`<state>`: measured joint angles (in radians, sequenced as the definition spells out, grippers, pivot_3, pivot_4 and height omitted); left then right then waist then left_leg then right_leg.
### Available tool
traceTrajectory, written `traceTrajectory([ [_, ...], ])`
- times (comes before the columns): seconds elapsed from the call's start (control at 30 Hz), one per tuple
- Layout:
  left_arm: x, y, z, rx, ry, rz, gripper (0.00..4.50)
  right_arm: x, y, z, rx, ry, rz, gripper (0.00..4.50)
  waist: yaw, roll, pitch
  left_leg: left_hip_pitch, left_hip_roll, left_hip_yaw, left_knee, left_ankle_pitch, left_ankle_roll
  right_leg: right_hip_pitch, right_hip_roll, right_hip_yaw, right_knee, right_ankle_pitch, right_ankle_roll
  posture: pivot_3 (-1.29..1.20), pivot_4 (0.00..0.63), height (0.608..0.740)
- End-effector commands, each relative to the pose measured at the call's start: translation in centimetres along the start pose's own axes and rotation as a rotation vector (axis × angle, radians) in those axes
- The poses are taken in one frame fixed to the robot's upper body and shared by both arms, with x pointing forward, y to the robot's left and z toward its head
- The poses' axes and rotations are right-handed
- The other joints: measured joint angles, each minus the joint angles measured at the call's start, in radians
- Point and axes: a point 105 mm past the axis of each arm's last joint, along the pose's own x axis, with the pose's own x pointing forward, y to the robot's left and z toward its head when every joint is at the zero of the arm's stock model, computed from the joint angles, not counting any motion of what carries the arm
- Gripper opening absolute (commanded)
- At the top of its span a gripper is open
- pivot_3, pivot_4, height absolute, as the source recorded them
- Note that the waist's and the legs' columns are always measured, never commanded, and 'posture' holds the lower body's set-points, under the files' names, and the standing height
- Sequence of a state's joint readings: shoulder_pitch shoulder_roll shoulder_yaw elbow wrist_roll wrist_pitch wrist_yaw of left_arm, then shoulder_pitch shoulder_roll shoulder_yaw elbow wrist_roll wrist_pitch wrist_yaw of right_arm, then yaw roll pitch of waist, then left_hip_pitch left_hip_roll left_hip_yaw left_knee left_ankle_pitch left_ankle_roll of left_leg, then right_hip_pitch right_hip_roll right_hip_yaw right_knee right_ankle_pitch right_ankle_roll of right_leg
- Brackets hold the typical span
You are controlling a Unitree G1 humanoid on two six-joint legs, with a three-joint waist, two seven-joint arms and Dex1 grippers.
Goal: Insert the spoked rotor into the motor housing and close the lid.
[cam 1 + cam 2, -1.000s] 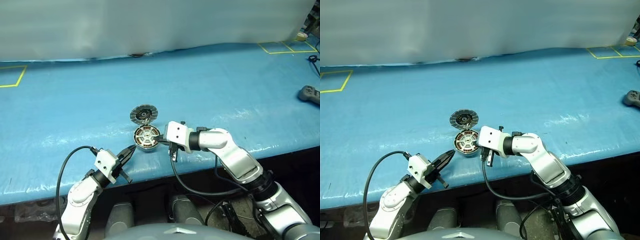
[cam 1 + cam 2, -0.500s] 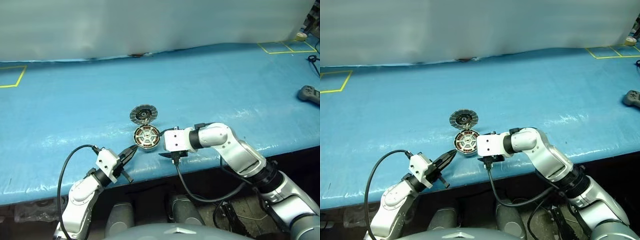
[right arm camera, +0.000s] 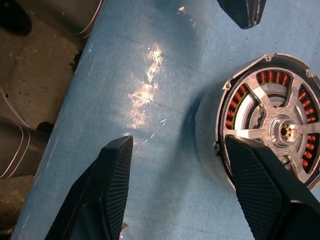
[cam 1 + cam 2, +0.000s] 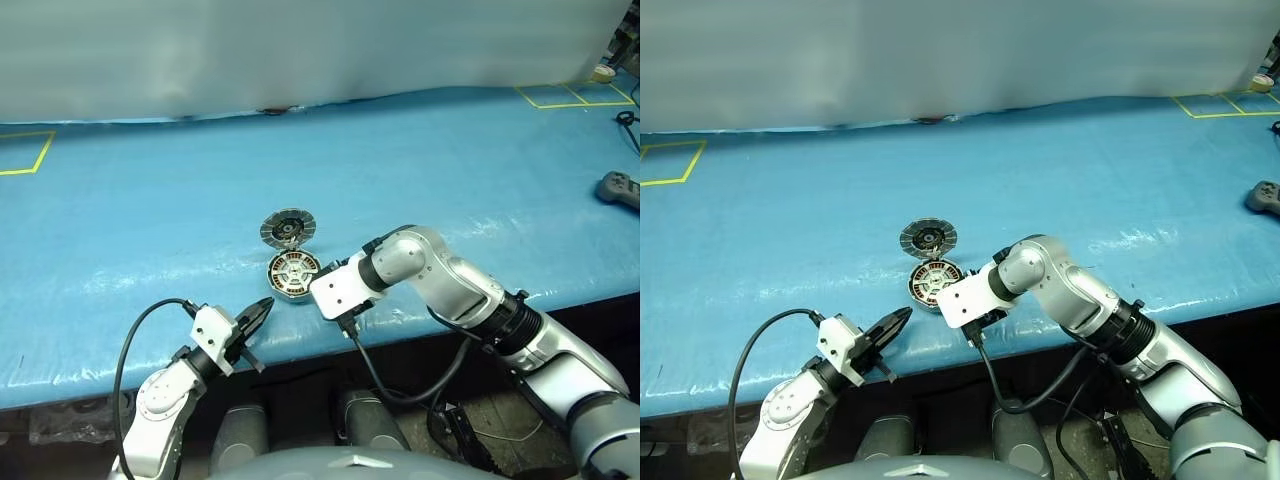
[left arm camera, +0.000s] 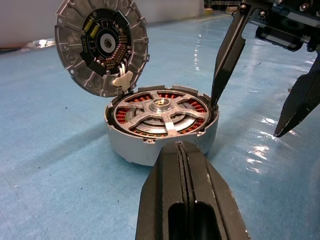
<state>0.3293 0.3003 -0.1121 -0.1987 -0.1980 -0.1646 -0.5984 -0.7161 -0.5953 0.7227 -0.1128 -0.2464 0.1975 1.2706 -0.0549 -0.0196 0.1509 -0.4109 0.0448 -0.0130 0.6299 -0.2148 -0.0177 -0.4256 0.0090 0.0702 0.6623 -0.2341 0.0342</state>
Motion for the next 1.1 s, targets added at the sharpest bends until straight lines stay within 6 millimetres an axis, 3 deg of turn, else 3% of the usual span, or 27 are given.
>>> traceTrajectory([
  [0.03, 0.1, -0.5, 0.5, 0.01, -0.031, -0.008, 0.0, -0.6, -1.2, 0.3, -0.067, 0.022, -0.011, 3.1, 0.0, 0.0, 0.0, 0.0, 0.0, 0.0, 0.0, 0.0, 0.0, 0.0, 0.0, 0.0, 0.0, 0.0, 0.0, 0.0, 0.15, 0.74],
  [0.27, 0.1, -0.6, 0.3, 0.004, -0.032, -0.002, 0.0, -0.6, -1.9, -0.6, -0.085, 0.063, 0.004, 3.1, 0.004, 0.0, 0.0, 0.0, 0.0, 0.0, 0.001, 0.0, 0.0, 0.0, 0.0, 0.0, 0.001, 0.0, 0.0, 0.0, 0.15, 0.74],
  [0.63, 0.0, -0.6, 0.1, -0.009, -0.032, 0.001, 0.0, 0.3, -1.5, -1.1, -0.141, 0.09, 0.072, 3.1, 0.003, 0.001, 0.0, 0.002, 0.0, 0.0, 0.001, 0.0, 0.0, 0.002, 0.0, 0.0, 0.002, 0.0, 0.0, 0.0, 0.15, 0.74],
  [0.83, 0.0, -0.5, 0.3, 0.004, -0.046, 0.0, 0.0, 0.9, -1.7, -1.3, -0.174, 0.097, 0.072, 3.1, -0.004, 0.0, 0.0, 0.015, 0.001, 0.001, 0.0, 0.0, 0.0, 0.013, 0.0, 0.0, 0.002, -0.001, -0.002, 0.0, 0.15, 0.74],
  [0.93, -0.1, -0.4, 0.2, 0.014, -0.047, 0.002, 0.0, 0.9, -2.1, -1.4, -0.175, 0.096, 0.056, 2.49, -0.007, 0.001, 0.0, 0.017, 0.001, 0.002, 0.0, 0.0, 0.0, 0.014, 0.0, 0.0, 0.003, -0.001, -0.003, 0.0, 0.15, 0.74],
  [1.1, -0.1, -0.4, 0.1, 0.02, -0.043, -0.002, 0.0, 0.9, -2.5, -1.4, -0.179, 0.096, 0.037, 0.97, -0.004, 0.001, 0.0, 0.016, 0.001, 0.002, 0.0, 0.0, 0.0, 0.013, 0.0, 0.0, 0.003, -0.001, -0.003, 0.0, 0.15, 0.74],
])
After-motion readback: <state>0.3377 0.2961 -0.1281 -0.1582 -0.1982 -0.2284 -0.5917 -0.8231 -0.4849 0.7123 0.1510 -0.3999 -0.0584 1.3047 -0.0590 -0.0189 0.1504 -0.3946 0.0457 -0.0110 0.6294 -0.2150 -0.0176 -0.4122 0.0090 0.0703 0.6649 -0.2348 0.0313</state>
